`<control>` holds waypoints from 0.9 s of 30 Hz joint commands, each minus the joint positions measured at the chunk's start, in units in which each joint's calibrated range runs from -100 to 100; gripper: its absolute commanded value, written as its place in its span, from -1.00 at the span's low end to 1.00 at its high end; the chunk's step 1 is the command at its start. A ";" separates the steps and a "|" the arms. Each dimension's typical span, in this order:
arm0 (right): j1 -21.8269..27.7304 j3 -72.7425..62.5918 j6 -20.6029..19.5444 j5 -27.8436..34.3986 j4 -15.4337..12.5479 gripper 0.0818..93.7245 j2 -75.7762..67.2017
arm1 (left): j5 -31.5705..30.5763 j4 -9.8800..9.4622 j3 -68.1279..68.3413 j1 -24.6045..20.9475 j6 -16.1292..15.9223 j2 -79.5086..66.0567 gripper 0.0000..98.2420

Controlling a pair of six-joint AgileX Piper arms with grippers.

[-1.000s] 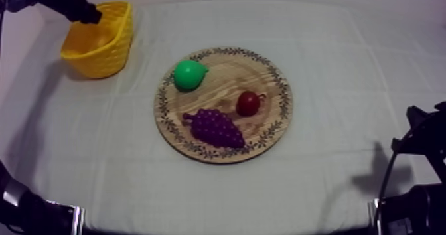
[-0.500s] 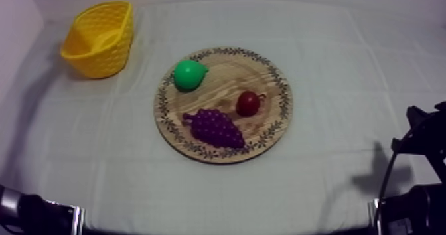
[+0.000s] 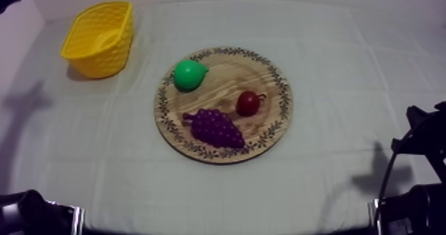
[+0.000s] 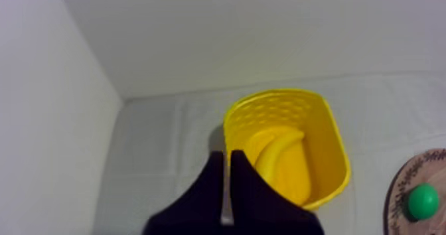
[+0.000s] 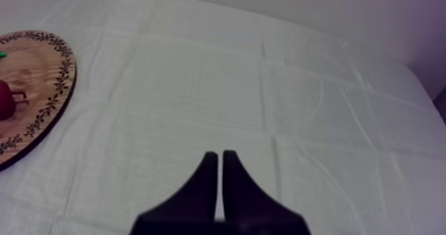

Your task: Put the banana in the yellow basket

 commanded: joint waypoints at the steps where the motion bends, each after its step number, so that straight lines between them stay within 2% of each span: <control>1: 0.02 -0.03 0.01 -0.01 0.02 -1.00 -0.02 | -1.58 2.20 18.88 -1.00 -3.23 -15.53 -0.97; 4: 0.02 -0.03 0.00 -0.01 0.02 -1.00 -0.02 | -3.34 3.70 27.28 -0.33 -4.11 -22.57 -0.97; 7: 0.02 -0.03 0.00 -0.01 0.02 -1.00 -0.02 | -3.86 7.25 34.72 0.05 -6.93 -28.18 -0.97; 13: 0.02 -0.03 0.01 -0.01 0.02 -1.00 -0.02 | -4.31 11.83 47.55 -0.31 -9.45 -37.89 -0.97; 16: 0.02 -0.03 -0.02 -0.01 0.02 -1.00 -0.02 | -5.60 13.12 54.15 -0.48 -9.52 -42.33 -0.97; 19: 0.02 -0.03 0.00 -0.01 0.02 -1.00 -0.02 | -6.34 12.84 58.33 0.16 -8.69 -45.65 -0.97; 21: 0.02 -0.03 0.00 -0.01 0.02 -1.00 -0.02 | -6.72 11.78 59.68 0.69 -7.52 -47.81 -0.96; 27: 0.02 -0.03 0.00 -0.01 0.02 -1.00 -0.02 | -7.62 5.46 61.00 2.04 -0.48 -55.16 -0.96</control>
